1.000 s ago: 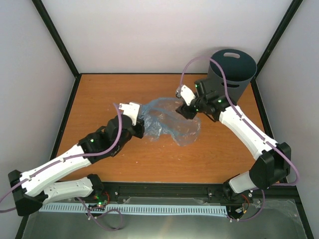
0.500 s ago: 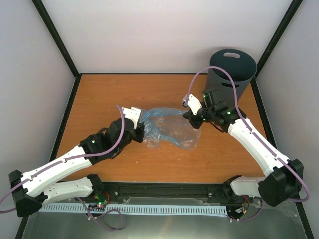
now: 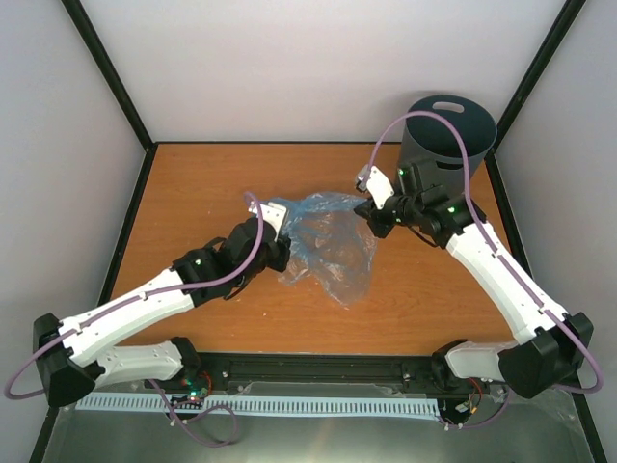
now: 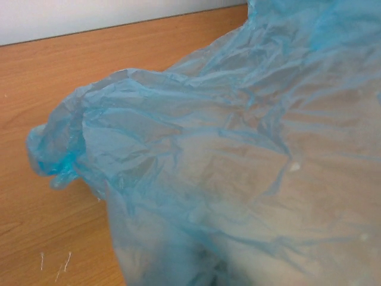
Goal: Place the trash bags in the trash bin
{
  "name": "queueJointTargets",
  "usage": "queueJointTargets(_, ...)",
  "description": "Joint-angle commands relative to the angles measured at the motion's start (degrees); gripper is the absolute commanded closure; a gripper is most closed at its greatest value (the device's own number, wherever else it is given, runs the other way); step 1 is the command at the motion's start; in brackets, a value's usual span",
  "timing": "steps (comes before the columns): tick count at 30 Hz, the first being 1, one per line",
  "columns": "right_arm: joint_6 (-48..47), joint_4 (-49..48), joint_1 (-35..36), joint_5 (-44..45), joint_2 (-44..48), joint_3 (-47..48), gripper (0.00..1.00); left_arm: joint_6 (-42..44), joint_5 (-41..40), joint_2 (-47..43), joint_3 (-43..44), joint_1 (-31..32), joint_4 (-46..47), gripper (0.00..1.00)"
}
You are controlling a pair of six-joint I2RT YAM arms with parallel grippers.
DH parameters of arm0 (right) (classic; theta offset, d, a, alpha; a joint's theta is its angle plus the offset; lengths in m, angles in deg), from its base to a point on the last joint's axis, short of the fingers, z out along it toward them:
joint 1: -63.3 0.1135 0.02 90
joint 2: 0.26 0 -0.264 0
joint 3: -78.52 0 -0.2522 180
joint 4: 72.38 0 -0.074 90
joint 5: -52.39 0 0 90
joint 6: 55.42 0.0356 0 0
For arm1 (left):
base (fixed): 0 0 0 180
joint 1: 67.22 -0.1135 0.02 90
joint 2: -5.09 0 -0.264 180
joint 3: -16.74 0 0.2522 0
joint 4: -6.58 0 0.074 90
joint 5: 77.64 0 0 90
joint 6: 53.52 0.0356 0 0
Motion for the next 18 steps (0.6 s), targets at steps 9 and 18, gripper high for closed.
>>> queueJointTargets(9,3.05,-2.83,-2.91,7.89,-19.29,19.04,0.97,-2.09,10.22,23.95,19.05,-20.64,7.55,0.99)
queueJointTargets(18,0.45,11.43,-5.44,12.02,-48.55,97.51,0.97,10.09,10.75,47.9,85.73,-25.31,-10.03,0.99)
